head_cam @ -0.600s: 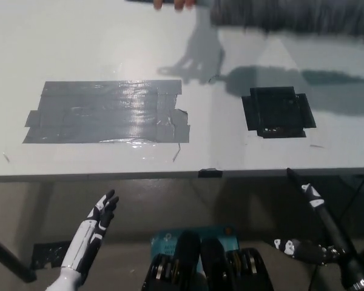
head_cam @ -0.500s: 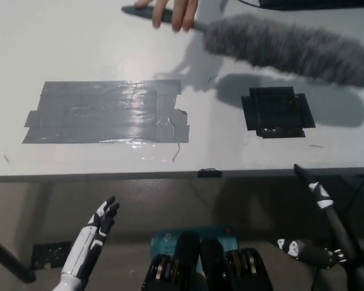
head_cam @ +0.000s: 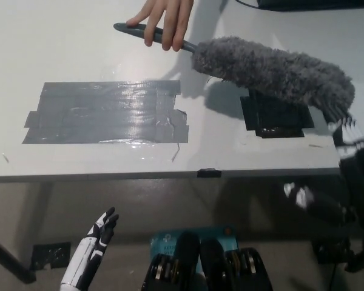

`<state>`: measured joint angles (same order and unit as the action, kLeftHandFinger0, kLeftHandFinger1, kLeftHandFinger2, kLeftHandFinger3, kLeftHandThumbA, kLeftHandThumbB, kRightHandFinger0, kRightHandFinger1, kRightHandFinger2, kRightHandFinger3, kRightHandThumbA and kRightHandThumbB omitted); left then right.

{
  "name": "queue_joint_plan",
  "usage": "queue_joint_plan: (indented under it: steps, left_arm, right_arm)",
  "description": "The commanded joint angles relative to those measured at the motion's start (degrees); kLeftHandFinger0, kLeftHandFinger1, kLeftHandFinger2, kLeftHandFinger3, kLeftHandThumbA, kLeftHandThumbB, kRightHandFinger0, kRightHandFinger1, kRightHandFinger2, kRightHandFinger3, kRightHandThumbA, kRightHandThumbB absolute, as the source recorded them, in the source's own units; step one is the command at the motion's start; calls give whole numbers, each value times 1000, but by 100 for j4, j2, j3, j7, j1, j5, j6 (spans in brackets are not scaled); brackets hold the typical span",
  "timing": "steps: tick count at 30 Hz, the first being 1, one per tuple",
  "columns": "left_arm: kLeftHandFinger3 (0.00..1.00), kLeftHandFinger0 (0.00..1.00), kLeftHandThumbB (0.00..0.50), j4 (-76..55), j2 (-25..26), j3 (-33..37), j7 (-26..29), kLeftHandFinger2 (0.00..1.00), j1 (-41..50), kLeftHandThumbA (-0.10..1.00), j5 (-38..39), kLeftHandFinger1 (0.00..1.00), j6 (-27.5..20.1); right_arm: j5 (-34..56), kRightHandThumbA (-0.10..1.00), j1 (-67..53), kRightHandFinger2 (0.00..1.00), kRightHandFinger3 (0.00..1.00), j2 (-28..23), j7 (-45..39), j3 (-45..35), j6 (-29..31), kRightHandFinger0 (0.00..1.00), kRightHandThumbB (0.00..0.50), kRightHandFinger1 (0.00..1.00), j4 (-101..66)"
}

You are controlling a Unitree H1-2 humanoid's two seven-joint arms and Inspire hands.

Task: A person hands a grey duster to the robot and the robot grabs it with its right hand and places it on the black marked spot infron tof it on the desk

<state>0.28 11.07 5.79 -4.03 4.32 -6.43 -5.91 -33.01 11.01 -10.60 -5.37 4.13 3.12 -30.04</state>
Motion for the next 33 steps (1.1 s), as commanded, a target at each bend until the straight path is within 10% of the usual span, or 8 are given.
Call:
queue_joint_plan:
  steps: [1,25,29,30,31,33]
  left_arm:
    - [1000,1000,168,-114,54,23,-55,1000,63,989,-62,1000,-385]
    - [1000,1000,177,-185,47,42,-97,1000,-107,979,-62,1000,-229]
    - [1000,1000,169,-197,56,36,-112,1000,-109,976,-34,1000,-229]
    - [1000,1000,168,-220,62,39,-104,1000,-108,977,-67,1000,-199]
    - [1000,1000,167,-230,61,36,-103,1000,-118,979,-67,1000,-184]
    - [1000,1000,168,-253,53,28,-120,1000,-144,981,-28,1000,-129]
  right_arm:
    - [-2022,1000,1395,1000,1000,-121,-633,89,-811,1000,475,1000,120]
    - [-2254,999,4856,1000,1000,-384,-197,1228,-1820,1000,500,1000,5821]
    - [-2055,763,5152,1000,1000,-354,143,1231,-1686,1000,476,1000,6465]
    - [-1863,476,5286,1000,1000,-310,649,1110,-1374,1000,377,1000,6905]
    - [-1815,283,5349,807,933,-290,883,1076,-1284,602,341,613,7093]
    - [-1948,36,5366,462,595,-328,1361,1171,-1136,102,286,237,7178]
